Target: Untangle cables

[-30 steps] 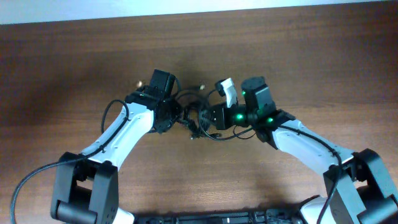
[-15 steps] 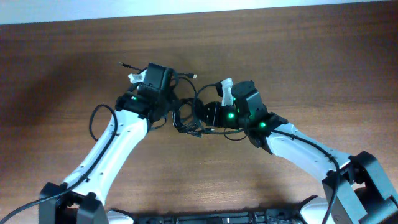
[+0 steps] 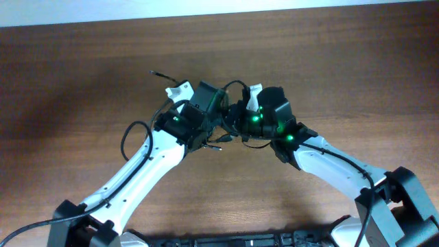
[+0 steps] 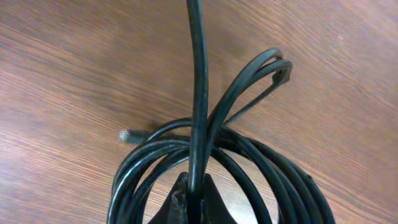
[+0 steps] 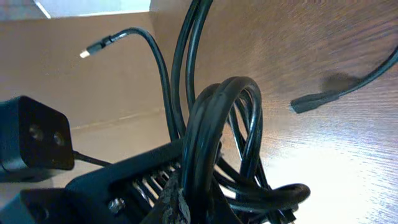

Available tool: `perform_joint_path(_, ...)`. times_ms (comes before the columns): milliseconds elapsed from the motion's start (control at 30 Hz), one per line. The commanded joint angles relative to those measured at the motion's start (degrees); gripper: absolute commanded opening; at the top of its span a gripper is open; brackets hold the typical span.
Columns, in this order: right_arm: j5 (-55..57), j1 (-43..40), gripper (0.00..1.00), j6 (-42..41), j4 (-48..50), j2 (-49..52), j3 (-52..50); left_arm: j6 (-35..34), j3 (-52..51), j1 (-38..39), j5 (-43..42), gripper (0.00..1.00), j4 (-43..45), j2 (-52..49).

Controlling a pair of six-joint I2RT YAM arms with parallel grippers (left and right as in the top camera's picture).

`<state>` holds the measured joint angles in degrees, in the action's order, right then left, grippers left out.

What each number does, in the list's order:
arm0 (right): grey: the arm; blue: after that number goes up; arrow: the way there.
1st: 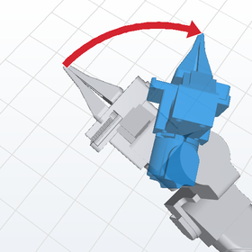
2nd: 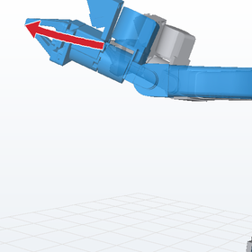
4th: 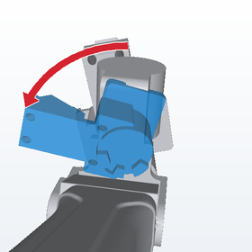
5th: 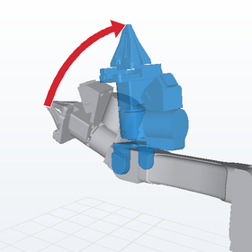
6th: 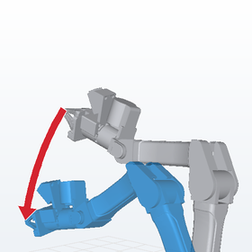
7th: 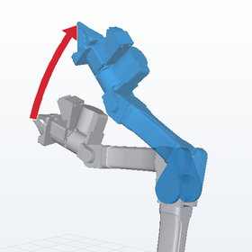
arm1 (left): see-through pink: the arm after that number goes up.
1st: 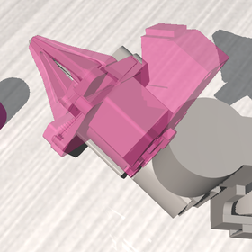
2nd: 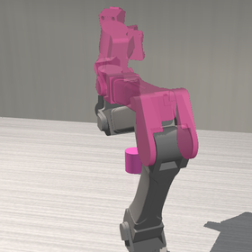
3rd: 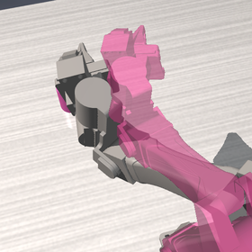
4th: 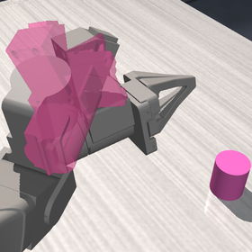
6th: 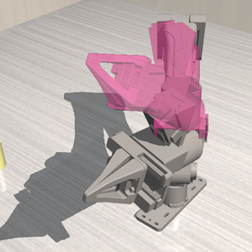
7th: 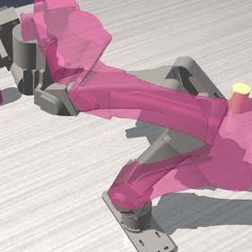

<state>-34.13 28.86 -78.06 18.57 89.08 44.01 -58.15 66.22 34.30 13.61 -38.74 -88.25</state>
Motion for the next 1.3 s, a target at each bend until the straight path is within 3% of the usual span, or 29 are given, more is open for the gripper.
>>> perform_joint_path(0,-0.02,-0.59,0.04,-1.51,1.44,-0.59,0.68,2.14,0.11,-0.22,-10.12,0.26,0.28,0.98)
perform_joint_path(100,-1.66,-1.55,0.04,-1.51,1.42,-0.59,0.68,9.05,0.33,-5.73,-17.33,0.59,0.31,2.38)
perform_joint_path(200,-1.7,-1.62,0.04,0.09,1.42,-0.59,0.68,13.57,0.39,-12.48,-21.33,0.73,0.33,6.43)
perform_joint_path(267,-1.86,-1.62,0.04,1.11,1.51,-0.59,0.68,20.81,0.39,-17.11,-22.29,0.72,0.31,10.64)
perform_joint_path(333,-4.74,-1.64,0.04,10.69,3.37,-0.59,0.68,31.19,0.37,-20.65,-24.39,0.71,-1.09,14.34)
perform_joint_path(500,-16.98,-4.11,0.04,18.67,9.38,-0.59,0.68,41.33,0.35,-22.84,-25.2,0.69,-11.65,16.26)
perform_joint_path(633,-23.52,-6.91,0.04,20.83,14.71,-0.59,0.68,51.43,0.35,-22.86,-31.89,0.61,-12.59,16.26)
perform_joint_path(900,-29.59,-7.23,0.04,20.83,15.96,-0.59,0.68,50.88,0.15,-22.84,-31.21,0.58,-12.74,14.8)
perform_joint_path(1033,-29.83,-7.19,0.04,22.82,16.41,-0.59,0.68,47.45,0.15,-22.86,-31.19,0.59,-11.78,11.32)
perform_joint_path(1133,-29.75,-7.17,0.04,28.35,15.72,-0.59,0.68,39.19,0.26,-22.86,-31.26,0.57,-5.49,9.64)
perform_joint_path(1233,-29.75,-7.19,0.04,29.81,15.72,-0.59,0.68,31.12,0.7,-22.86,-31.63,0.64,-0.85,11.74)
perform_joint_path(1267,-29.73,-7.17,0.04,29.83,15.72,-0.59,0.68,28.72,0.7,-22.93,-31.3,0.79,-0.48,12.44)
